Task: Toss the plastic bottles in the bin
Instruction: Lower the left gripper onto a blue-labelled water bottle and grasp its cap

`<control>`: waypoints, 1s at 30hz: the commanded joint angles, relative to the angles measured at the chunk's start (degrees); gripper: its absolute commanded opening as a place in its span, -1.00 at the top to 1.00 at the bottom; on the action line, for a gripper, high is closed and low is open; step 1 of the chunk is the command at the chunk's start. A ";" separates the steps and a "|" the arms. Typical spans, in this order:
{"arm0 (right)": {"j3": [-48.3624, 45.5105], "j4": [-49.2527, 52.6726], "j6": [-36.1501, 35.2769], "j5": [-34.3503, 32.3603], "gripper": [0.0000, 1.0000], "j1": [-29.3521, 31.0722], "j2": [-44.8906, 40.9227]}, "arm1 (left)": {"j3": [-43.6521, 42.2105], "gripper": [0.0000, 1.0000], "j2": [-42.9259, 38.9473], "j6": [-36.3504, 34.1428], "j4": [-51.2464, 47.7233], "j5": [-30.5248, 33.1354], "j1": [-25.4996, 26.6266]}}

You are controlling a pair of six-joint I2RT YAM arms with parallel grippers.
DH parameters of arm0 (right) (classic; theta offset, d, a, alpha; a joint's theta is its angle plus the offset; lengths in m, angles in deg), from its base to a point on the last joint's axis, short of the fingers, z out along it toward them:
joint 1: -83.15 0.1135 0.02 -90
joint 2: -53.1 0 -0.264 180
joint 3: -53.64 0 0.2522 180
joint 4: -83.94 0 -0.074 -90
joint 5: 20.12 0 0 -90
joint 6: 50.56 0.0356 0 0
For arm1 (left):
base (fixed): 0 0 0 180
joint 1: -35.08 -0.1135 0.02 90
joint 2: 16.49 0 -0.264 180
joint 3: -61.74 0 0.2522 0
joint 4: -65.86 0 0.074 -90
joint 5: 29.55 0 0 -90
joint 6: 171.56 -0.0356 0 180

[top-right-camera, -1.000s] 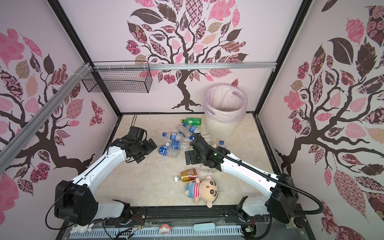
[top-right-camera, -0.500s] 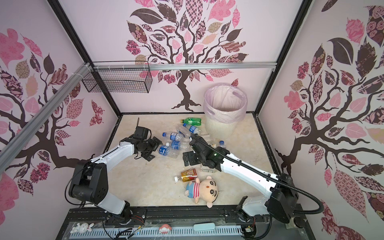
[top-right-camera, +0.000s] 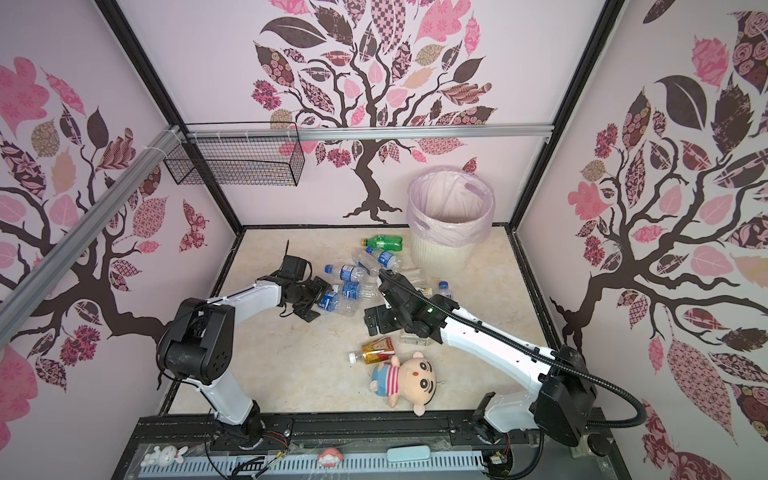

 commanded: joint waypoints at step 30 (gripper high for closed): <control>1.62 2.18 -1.18 0.84 -0.99 -0.18 1.19 | 8.01 -0.19 0.11 -10.69 -9.22 3.41 1.45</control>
